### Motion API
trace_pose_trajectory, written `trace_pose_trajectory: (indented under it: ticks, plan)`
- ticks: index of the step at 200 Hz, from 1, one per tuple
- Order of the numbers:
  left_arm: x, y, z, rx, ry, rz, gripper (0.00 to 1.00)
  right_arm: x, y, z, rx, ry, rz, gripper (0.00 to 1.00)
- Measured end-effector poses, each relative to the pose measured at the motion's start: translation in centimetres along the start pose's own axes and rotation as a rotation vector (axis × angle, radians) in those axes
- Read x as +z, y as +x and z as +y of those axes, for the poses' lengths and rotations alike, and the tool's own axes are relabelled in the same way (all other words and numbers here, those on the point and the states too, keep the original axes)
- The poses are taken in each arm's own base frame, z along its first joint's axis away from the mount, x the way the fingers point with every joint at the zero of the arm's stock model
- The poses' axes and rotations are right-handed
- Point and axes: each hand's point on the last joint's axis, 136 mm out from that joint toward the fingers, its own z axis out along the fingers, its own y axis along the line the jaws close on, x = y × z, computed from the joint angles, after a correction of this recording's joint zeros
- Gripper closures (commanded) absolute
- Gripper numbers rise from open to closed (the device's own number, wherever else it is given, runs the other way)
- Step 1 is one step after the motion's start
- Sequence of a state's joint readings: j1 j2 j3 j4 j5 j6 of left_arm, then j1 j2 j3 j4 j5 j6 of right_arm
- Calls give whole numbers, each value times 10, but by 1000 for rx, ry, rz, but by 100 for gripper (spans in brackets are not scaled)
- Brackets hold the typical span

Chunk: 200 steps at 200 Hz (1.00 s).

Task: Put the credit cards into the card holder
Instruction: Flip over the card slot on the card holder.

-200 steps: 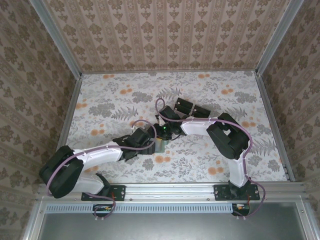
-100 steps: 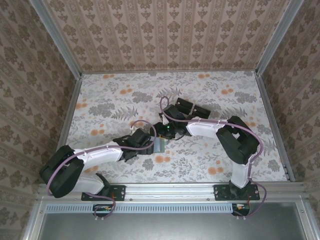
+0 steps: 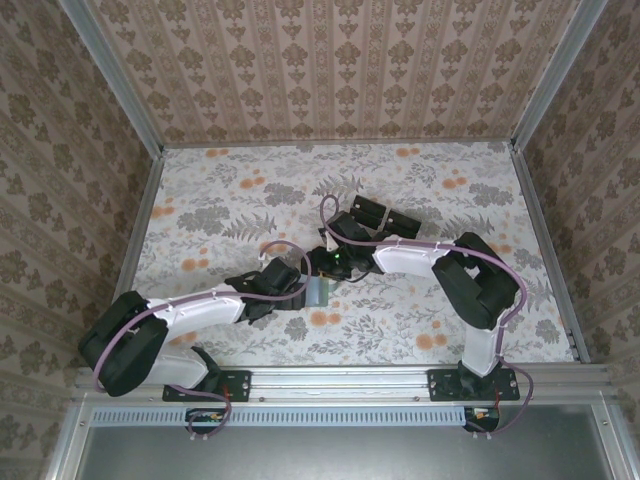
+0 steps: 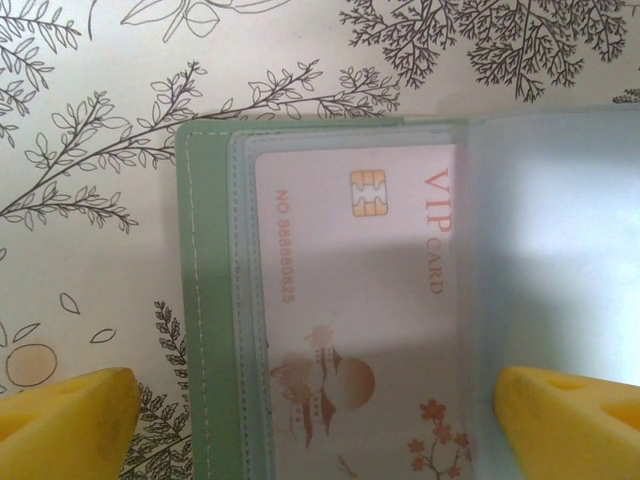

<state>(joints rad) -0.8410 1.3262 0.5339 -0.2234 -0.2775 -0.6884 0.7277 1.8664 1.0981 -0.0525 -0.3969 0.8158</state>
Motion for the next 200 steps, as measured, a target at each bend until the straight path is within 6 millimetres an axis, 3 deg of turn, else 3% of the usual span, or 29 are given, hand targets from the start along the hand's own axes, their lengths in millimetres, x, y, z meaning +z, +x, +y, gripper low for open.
trace_pose_trajectory:
  ticks: [39, 117, 159, 200]
  plan:
    - [1, 1, 2, -3, -4, 2, 0, 7, 7, -3, -1, 11, 20, 45]
    - [-5, -2, 2, -10, 10, -16, 0, 15, 6, 11, -24, -6, 26, 46]
    - [-33, -20, -1, -41, 72, -102, 0, 15, 5, 22, -23, -22, 21, 45]
    - [-63, -29, 13, -117, 106, -201, 0, 20, 0, 57, -60, -67, 16, 45]
